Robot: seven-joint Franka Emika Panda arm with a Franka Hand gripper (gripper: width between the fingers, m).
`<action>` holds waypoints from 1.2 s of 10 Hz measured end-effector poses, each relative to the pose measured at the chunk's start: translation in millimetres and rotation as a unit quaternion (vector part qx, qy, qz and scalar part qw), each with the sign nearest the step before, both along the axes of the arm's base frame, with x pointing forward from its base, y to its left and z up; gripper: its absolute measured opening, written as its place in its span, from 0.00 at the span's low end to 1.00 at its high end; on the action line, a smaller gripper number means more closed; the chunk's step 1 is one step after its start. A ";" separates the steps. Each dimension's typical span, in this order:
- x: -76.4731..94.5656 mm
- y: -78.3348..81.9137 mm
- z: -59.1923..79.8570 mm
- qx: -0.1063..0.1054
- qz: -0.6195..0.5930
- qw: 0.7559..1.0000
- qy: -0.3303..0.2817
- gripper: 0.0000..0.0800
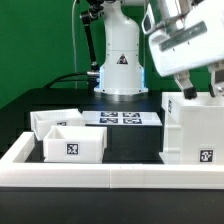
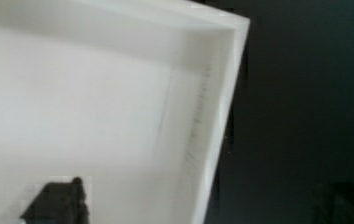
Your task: Assemble drawer
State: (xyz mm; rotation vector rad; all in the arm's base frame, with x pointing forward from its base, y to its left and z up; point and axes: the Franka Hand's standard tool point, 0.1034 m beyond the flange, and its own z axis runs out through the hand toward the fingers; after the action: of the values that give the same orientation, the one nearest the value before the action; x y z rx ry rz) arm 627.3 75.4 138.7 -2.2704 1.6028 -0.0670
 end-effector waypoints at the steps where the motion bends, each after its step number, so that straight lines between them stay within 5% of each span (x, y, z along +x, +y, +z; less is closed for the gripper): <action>1: -3.4 0.9 3.8 -0.002 0.008 1.000 0.000 0.81; 6: -7.2 -0.2 7.6 -0.009 0.074 0.997 -0.005 0.81; 9: -16.1 -30.3 5.0 -0.066 0.268 0.961 -0.010 0.81; 12: -17.4 -33.9 3.9 -0.090 0.376 0.922 -0.034 0.81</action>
Offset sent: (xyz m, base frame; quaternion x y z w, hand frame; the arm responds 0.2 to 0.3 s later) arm 0.0000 0.0000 0.0000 0.0000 0.0000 0.0000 1.0000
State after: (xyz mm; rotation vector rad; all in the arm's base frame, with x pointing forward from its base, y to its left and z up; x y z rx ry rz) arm 609.8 41.5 142.6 -2.8289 0.6207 -0.0945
